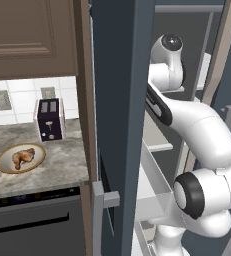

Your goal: Take the bell pepper, chicken drumstick, and orange from the freezer and place them in the bowl on the counter.

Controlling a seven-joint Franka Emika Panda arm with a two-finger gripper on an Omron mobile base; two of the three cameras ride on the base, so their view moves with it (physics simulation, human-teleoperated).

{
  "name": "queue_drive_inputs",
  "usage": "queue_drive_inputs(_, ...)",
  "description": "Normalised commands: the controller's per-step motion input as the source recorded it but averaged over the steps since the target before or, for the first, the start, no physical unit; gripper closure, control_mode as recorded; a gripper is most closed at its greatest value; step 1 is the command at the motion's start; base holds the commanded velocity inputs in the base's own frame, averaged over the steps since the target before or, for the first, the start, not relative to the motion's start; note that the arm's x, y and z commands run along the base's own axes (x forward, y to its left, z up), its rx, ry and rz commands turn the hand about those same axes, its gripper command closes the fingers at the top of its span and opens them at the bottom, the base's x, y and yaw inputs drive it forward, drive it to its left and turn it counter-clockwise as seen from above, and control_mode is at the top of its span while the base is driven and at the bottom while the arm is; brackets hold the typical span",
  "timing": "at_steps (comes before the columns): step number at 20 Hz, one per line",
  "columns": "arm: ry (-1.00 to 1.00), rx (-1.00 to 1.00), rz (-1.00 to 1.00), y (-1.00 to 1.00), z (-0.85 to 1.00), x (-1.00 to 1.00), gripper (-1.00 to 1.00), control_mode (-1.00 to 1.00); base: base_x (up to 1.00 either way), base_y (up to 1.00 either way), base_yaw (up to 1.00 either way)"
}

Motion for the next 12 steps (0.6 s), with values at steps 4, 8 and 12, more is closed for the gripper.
queue_drive_inputs(4,0.0,0.0,-0.01,0.0,0.0,-0.23,1.0,-1.0,0.0,0.0,0.0)
queue_drive_inputs(8,0.0,0.0,-0.04,0.0,0.23,-0.38,1.0,-1.0,0.0,0.0,0.0)
queue_drive_inputs(12,0.0,0.0,0.0,0.0,0.36,-0.66,1.0,-1.0,0.0,0.0,0.0)
